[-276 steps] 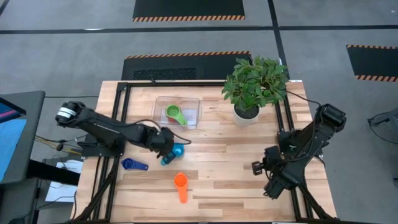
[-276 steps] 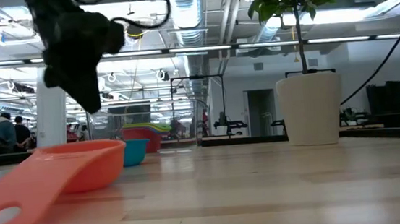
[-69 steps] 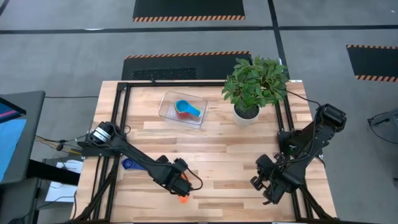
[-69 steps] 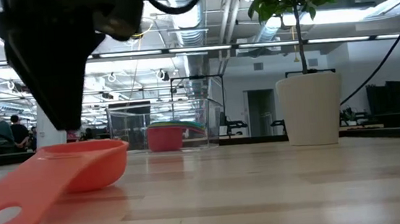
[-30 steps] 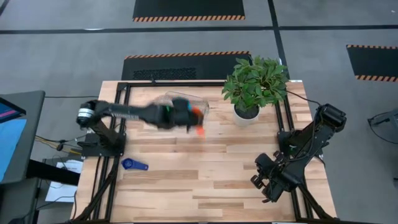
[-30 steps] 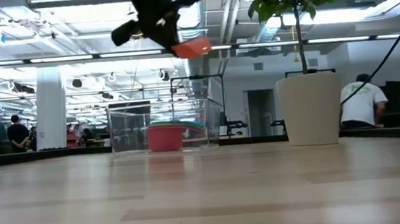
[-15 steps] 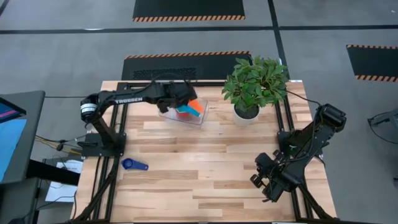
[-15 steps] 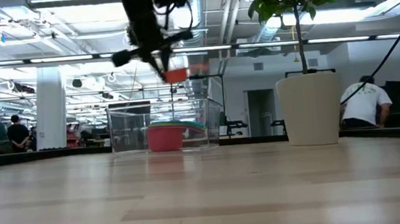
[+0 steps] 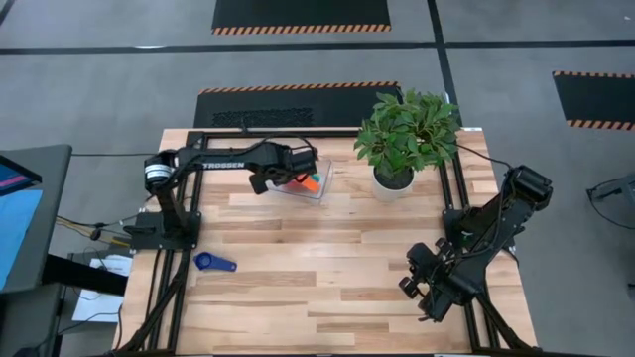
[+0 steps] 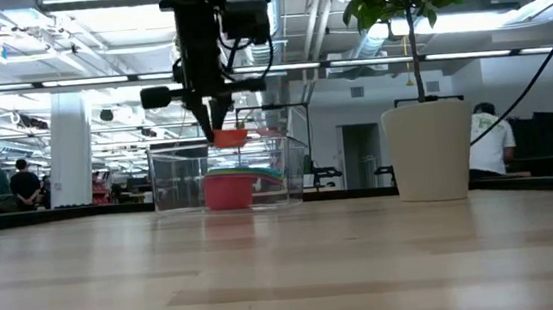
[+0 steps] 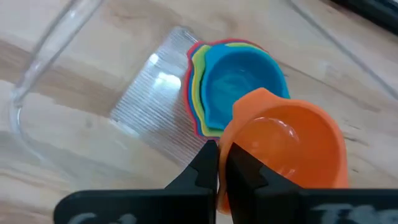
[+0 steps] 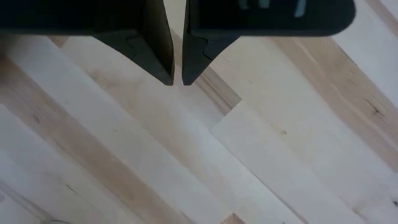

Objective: Nest measuring cups in basket
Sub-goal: Stack the orange measuring cup on top of the light blue measuring cup in the transparent bin

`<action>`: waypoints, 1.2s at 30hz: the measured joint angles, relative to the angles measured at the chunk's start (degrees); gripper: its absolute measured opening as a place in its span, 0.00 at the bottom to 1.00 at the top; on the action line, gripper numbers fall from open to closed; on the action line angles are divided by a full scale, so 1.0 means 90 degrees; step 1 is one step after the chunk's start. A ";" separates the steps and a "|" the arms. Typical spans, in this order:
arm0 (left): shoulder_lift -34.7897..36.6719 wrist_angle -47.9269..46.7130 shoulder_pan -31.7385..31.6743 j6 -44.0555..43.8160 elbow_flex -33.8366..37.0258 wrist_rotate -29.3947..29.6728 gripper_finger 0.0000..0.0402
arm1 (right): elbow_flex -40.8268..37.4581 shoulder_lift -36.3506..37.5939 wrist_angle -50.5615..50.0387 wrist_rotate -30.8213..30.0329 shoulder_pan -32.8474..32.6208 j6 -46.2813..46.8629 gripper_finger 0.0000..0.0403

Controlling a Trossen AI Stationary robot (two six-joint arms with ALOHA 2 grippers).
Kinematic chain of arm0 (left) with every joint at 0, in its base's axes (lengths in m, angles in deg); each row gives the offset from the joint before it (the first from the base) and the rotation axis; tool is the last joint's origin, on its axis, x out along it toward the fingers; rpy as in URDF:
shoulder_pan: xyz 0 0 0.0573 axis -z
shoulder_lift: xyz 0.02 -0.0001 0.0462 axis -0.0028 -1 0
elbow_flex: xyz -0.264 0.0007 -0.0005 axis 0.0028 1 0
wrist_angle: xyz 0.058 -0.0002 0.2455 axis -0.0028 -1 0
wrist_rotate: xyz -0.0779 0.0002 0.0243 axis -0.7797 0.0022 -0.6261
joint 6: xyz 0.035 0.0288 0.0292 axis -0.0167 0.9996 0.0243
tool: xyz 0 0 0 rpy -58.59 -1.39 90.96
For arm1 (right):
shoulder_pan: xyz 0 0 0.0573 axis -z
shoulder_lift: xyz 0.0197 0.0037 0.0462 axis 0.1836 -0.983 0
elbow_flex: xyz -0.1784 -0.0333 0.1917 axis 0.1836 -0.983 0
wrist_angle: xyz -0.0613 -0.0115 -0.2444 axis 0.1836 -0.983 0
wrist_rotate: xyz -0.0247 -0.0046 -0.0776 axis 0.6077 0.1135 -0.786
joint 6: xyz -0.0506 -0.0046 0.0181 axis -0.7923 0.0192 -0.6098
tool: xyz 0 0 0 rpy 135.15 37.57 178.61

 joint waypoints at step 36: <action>-0.0448 0.0365 -0.0364 0.0446 0.0000 0.0431 0.13 | 0.0000 -0.0001 0.0047 0.0055 -0.0002 -0.0020 0.14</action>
